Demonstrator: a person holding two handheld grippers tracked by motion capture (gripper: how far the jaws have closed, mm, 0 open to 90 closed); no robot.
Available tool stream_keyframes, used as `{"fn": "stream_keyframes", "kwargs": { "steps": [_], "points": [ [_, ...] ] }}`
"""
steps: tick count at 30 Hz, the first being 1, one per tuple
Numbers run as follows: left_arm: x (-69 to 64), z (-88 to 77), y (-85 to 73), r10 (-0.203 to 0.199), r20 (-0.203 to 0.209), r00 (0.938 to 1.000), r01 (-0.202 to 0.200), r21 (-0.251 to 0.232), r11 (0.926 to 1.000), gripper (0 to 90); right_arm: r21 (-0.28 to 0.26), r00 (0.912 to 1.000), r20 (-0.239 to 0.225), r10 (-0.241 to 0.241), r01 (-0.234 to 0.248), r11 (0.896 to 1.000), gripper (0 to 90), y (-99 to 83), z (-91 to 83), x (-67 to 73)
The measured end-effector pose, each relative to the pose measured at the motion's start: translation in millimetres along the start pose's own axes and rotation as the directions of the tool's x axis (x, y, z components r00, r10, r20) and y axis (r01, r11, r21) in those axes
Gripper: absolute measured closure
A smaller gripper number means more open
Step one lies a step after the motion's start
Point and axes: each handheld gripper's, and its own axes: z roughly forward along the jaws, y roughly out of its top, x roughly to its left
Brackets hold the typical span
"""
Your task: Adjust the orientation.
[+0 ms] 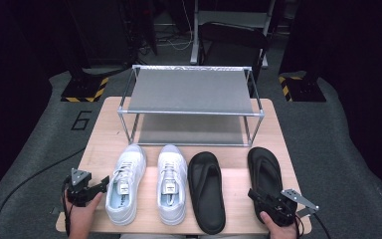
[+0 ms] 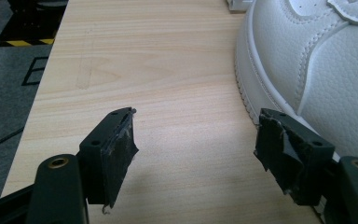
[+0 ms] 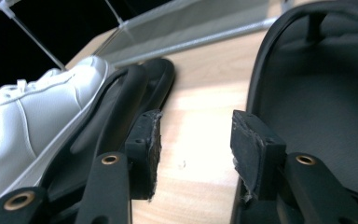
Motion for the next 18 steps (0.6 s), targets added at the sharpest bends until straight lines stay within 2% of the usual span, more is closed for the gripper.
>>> {"fn": "stream_keyframes", "kwargs": {
  "steps": [3,6,9,14,18],
  "points": [
    [0.0,-0.4,0.3,0.007,0.001,1.0,-0.007,-0.003,1.0,28.3,0.022,0.9999,0.014,-0.004,0.004,1.0,48.6,-0.2,4.0,2.5],
    [0.3,-0.5,-0.3,0.005,0.001,1.0,-0.005,-0.005,1.0,28.3,0.018,0.9999,0.013,0.002,-0.002,1.0,46.5,0.4,3.4,4.1],
    [0.2,-0.1,0.2,-0.001,0.003,1.0,0.001,-0.01,0.9999,28.3,0.015,0.9994,0.03,-0.018,0.018,1.0,45.7,2.2,2.4,5.3],
    [-0.2,0.1,0.3,-0.001,0.007,1.0,0.002,-0.016,0.9999,28.3,0.033,0.9995,0.023,-0.02,0.019,0.999,44.4,1.0,4.9,7.6],
    [-0.7,-0.1,0.5,-0.007,0.009,0.9999,0.007,-0.021,0.9998,28.4,0.036,0.9987,0.042,-0.03,0.028,0.999,50.9,1.3,4.7,10.8]
  ]
}}
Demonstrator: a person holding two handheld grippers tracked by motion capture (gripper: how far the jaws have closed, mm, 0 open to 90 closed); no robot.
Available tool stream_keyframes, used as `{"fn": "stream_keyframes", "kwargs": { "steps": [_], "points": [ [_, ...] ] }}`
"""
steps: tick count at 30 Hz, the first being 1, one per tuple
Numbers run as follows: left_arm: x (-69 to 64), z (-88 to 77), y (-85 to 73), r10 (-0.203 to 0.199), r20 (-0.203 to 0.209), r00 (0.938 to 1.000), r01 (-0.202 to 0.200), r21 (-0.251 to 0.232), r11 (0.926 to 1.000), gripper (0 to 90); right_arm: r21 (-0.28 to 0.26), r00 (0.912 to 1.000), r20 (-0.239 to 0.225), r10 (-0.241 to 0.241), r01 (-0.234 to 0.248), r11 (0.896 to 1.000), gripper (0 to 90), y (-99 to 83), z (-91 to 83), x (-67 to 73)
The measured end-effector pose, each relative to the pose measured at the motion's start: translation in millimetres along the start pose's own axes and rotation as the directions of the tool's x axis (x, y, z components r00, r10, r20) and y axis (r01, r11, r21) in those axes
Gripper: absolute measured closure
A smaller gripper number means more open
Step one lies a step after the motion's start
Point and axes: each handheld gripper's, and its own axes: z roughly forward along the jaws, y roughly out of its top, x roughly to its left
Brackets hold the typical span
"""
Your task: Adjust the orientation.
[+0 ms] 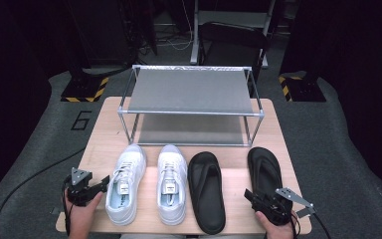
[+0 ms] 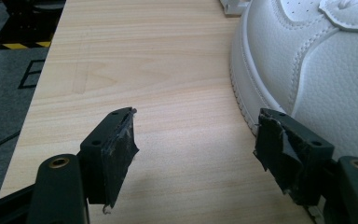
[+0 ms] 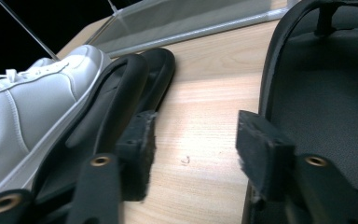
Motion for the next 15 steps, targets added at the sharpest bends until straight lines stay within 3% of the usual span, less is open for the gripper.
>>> {"fn": "stream_keyframes", "kwargs": {
  "steps": [2,7,8,9,10,11,12,15],
  "points": [
    [0.6,-1.2,0.6,0.002,0.006,1.0,-0.003,0.014,0.9999,28.4,0.019,0.9999,0.005,-0.013,0.013,1.0,53.5,0.4,0.9,2.2],
    [0.6,1.5,0.6,-0.004,0.0,1.0,0.004,-0.015,0.9999,28.4,0.019,0.9978,0.013,-0.065,0.064,0.998,58.1,0.8,2.2,9.6],
    [0.5,0.6,1.2,-0.007,0.006,1.0,0.007,0.002,1.0,28.4,0.017,0.9977,0.007,-0.068,0.068,0.998,58.9,0.8,2.5,11.0],
    [0.4,1.3,1.3,-0.001,0.005,1.0,0.001,-0.003,1.0,28.4,0.01,0.9976,0.008,-0.068,0.068,0.998,59.3,0.7,2.6,11.4],
    [0.8,0.6,2.1,0.008,0.009,0.9999,-0.008,0.011,0.9999,28.4,-0.005,0.9992,-0.017,-0.037,0.037,0.999,59.2,0.6,3.0,12.7],
    [-0.3,2.4,1.6,0.003,0.002,1.0,-0.003,-0.016,0.9999,28.4,-0.005,0.9992,-0.017,-0.037,0.037,0.999,59.2,0.6,3.0,12.7],
    [-1.1,1.4,2.4,-0.009,0.011,0.9999,0.009,0.004,1.0,28.4,-0.008,0.9993,-0.021,-0.031,0.031,1.0,59.2,0.6,3.5,12.9],
    [-1.1,3.3,2.1,0.002,0.007,1.0,-0.002,-0.011,0.9999,28.4,0.015,0.9992,-0.033,-0.024,0.024,1.0,58.9,0.1,6.2,15.4]
  ]
}}
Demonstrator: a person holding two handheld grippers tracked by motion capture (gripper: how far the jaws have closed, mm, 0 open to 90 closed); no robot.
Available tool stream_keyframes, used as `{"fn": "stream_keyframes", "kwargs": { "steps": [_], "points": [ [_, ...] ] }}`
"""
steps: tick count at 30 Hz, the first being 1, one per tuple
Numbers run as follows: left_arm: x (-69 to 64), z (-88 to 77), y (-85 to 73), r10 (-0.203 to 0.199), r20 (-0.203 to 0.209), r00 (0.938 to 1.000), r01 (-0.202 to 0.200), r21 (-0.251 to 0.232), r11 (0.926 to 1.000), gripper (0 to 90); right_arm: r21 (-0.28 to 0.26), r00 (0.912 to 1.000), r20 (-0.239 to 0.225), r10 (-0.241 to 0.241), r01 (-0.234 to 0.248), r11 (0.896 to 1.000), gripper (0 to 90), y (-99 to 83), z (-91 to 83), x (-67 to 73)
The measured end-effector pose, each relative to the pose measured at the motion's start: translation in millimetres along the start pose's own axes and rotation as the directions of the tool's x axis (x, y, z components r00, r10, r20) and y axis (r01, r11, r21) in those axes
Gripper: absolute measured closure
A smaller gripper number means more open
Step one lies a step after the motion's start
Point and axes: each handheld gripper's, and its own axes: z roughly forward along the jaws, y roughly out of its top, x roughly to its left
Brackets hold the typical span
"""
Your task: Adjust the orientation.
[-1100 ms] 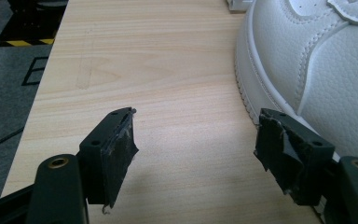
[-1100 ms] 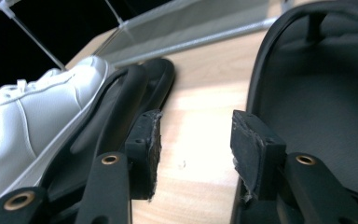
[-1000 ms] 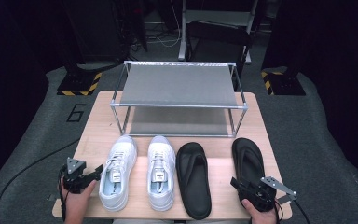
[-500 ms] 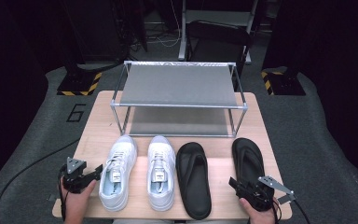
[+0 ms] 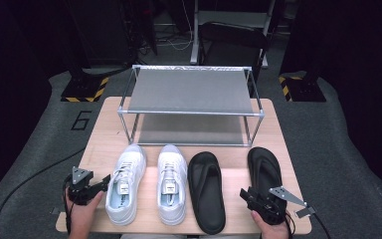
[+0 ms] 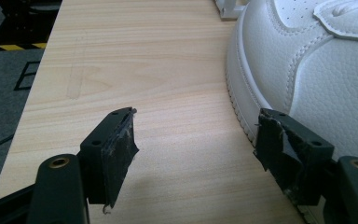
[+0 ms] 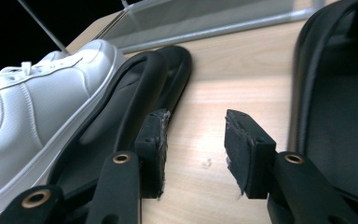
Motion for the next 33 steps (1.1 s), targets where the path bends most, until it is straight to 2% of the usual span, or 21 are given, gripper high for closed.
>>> {"fn": "stream_keyframes", "kwargs": {
  "steps": [1,2,4,5,7,10,13,17,18,33],
  "points": [
    [0.6,-0.2,0.3,0.008,0.001,1.0,-0.008,0.008,0.9999,28.4,0.0,1.0,0.0,0.0,0.0,1.0,58.9,0.0,0.0,0.0],
    [-0.2,0.8,0.1,-0.007,0.003,1.0,0.007,0.0,1.0,28.4,0.007,0.9996,0.007,-0.026,0.026,1.0,59.4,-0.7,1.5,2.1],
    [0.3,0.1,0.7,-0.003,0.007,1.0,0.002,0.012,0.9999,28.4,0.014,0.9995,0.01,-0.031,0.031,0.999,59.1,-1.2,2.0,3.7],
    [0.1,1.0,0.2,-0.004,0.002,1.0,0.004,-0.002,1.0,28.4,0.025,0.9995,0.002,-0.031,0.031,0.999,59.1,-1.5,3.0,4.6],
    [0.5,0.4,0.0,0.002,0.001,1.0,-0.002,0.002,1.0,28.4,0.044,0.9997,-0.02,-0.012,0.013,0.999,57.9,-2.6,6.1,8.3],
    [0.2,0.0,-0.2,-0.002,0.002,1.0,0.002,0.001,1.0,28.4,0.069,0.9996,-0.006,-0.028,0.028,0.997,57.3,-4.1,10.2,12.3],
    [1.0,-0.5,-0.1,0.006,0.002,1.0,-0.006,0.011,0.9999,28.4,0.075,0.9993,-0.009,-0.036,0.037,0.997,58.3,-5.6,13.1,13.5],
    [0.0,-0.3,-0.2,-0.007,0.002,1.0,0.007,0.004,1.0,28.4,0.08,0.9988,-0.025,-0.042,0.044,0.996,58.2,-6.2,16.6,16.6],
    [0.5,-1.1,0.2,0.002,0.005,1.0,-0.002,0.018,0.9998,28.4,0.082,0.9985,-0.03,-0.047,0.049,0.995,58.1,-6.2,17.4,16.9],
    [1.4,-3.0,-0.7,0.001,0.007,1.0,-0.001,0.017,0.9999,28.4,0.108,0.9977,-0.066,-0.013,0.02,0.994,55.9,-10.8,27.7,28.9]
  ]
}}
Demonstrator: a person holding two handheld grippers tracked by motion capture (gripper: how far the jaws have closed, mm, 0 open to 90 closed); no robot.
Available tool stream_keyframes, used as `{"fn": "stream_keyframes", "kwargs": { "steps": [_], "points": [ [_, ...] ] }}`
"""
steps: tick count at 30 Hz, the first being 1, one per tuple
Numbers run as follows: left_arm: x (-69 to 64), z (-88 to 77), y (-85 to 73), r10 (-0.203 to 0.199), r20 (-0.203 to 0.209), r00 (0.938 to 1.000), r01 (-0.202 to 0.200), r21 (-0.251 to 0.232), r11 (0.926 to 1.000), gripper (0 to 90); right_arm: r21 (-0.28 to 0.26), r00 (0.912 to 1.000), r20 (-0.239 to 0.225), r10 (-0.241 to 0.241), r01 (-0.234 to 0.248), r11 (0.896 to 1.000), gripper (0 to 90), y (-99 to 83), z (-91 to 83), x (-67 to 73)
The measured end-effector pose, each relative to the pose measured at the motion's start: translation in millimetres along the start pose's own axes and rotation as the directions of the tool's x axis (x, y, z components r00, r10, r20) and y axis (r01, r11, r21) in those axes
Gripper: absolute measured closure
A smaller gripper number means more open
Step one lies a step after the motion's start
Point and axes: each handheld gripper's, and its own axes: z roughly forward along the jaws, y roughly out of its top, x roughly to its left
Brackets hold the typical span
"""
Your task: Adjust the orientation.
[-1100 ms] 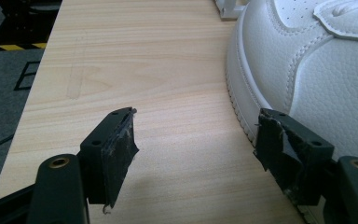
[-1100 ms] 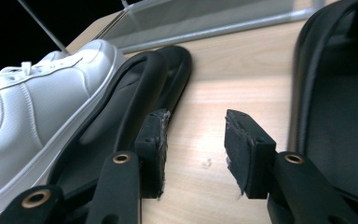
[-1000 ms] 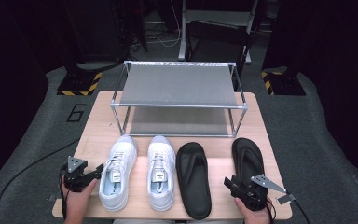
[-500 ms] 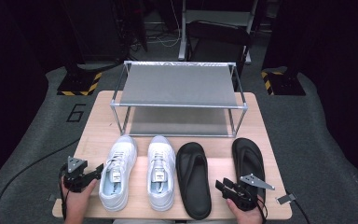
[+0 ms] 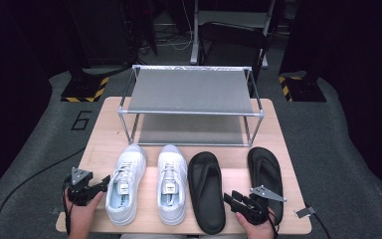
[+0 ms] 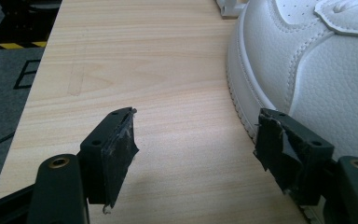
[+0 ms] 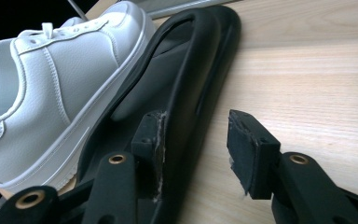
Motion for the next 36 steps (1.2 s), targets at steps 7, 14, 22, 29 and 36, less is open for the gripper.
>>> {"fn": "stream_keyframes", "kwargs": {
  "steps": [7,14,22,29,36],
  "points": [
    [1.1,-1.6,-1.3,-0.002,-0.005,1.0,0.002,0.002,1.0,28.4,0.016,0.9998,-0.017,0.006,-0.006,1.0,53.5,-0.3,9.4,4.3],
    [3.1,-3.5,-2.8,-0.004,-0.013,0.9999,0.004,0.005,1.0,28.4,0.041,0.9989,-0.043,0.019,-0.017,0.999,53.0,0.4,20.2,4.2],
    [3.7,-5.4,-4.7,-0.01,-0.021,0.9997,0.011,0.002,0.9999,28.4,0.055,0.9971,-0.065,0.038,-0.035,0.998,57.6,3.4,29.1,2.2],
    [4.1,-6.0,-5.3,-0.008,-0.025,0.9997,0.008,0.005,1.0,28.4,0.054,0.9941,-0.077,0.077,-0.073,0.996,56.4,7.5,34.4,-3.2],
    [4.0,-5.8,-5.4,-0.003,-0.022,0.9997,0.004,0.01,0.9999,28.4,0.048,0.9945,-0.07,0.078,-0.074,0.996,55.8,12.3,43.7,-7.5]
  ]
}}
